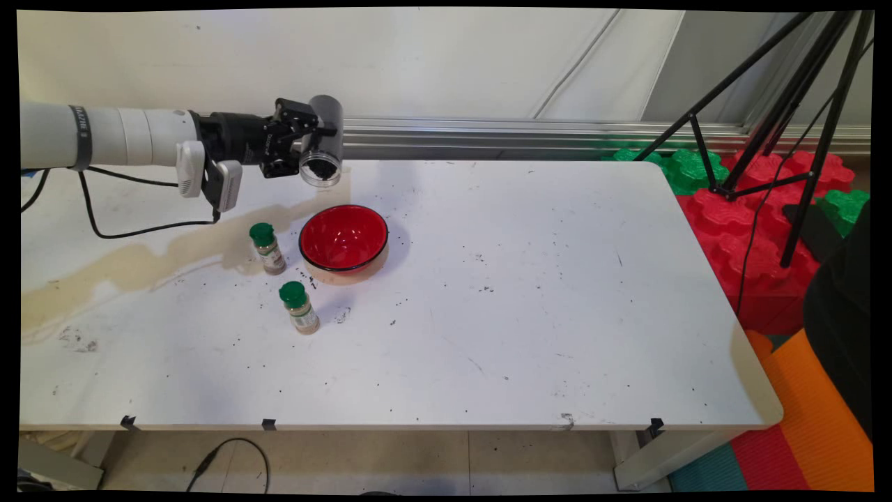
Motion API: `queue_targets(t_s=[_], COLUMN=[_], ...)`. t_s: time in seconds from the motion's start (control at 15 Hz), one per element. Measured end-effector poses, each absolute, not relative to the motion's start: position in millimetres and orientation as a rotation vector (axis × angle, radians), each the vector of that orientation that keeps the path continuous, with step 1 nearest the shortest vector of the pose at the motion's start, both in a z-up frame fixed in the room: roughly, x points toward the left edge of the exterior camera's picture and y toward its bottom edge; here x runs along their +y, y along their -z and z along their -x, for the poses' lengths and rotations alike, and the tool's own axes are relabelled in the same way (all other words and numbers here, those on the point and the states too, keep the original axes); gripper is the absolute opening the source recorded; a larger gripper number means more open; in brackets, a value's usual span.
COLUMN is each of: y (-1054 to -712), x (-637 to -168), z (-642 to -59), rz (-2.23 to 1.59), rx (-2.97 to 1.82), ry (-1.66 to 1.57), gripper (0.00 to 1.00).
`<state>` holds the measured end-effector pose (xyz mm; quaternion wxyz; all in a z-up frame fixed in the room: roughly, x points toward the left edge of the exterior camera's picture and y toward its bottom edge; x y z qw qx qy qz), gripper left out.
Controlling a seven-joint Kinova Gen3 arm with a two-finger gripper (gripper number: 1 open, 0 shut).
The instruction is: Pour the black seasoning powder in the red bowl
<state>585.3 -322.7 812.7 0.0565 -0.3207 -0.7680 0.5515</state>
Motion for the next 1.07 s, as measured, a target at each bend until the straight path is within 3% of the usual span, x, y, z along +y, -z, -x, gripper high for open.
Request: queue_targets(t_s=[1.07], y=[-807.5], x=[-324.1], z=[-566.2], rz=[1.209], rx=[-2.293], ry=[-1.759], gripper=[0.0])
